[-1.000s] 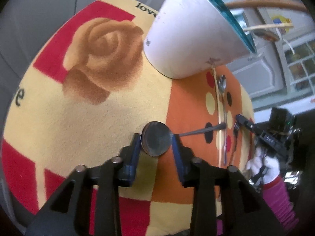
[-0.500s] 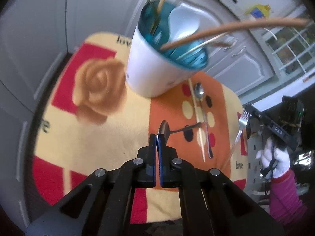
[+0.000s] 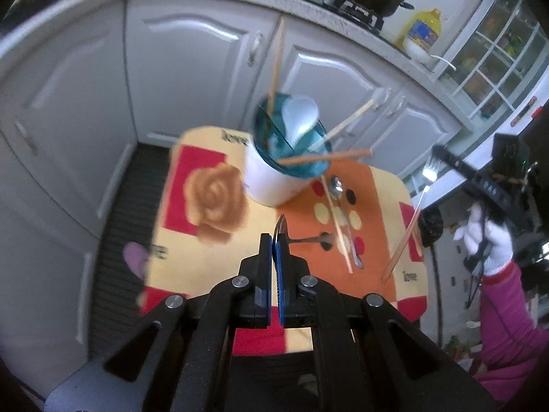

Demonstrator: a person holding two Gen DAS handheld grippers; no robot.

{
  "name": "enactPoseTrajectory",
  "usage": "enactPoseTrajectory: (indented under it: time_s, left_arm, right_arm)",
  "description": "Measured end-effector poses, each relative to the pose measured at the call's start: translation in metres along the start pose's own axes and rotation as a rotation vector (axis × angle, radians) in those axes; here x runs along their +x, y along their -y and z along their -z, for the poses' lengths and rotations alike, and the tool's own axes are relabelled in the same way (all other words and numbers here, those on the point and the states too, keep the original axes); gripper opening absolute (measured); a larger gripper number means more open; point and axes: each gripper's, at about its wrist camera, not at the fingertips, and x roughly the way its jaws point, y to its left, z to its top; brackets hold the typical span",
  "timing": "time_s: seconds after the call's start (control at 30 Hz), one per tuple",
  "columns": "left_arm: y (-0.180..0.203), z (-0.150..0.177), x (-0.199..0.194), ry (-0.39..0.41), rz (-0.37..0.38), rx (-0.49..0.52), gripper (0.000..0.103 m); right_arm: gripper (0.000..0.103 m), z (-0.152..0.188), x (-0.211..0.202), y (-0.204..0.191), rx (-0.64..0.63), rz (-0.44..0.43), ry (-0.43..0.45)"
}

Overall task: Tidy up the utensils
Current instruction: 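Lift the spoon with the left tool while the right tool carries the fork to the cup, then lower the spoon into the cup and open the left tool while the right tool releases the fork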

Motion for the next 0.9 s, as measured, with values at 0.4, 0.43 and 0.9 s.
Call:
enactPoseTrajectory:
  time_s: [0.4, 0.43, 0.9]
  left_arm:
    - [-0.044, -0.068, -0.082, 0.142, -0.155, 0.024, 0.001]
    - [-0.047, -0.077, -0.082, 0.149, -0.152, 0.018, 0.001]
    - [-0.018, -0.130, -0.015, 0.101, -0.142, 0.115, 0.001]
  right_arm:
    - [0.002, -0.104, 0.038, -0.061, -0.106, 0.082, 0.138]
    - [0.002, -0.111, 0.042, -0.062, -0.109, 0.090, 0.142]
    - [0.002, -0.135, 0.122, -0.047, -0.191, 0.315, 0.115]
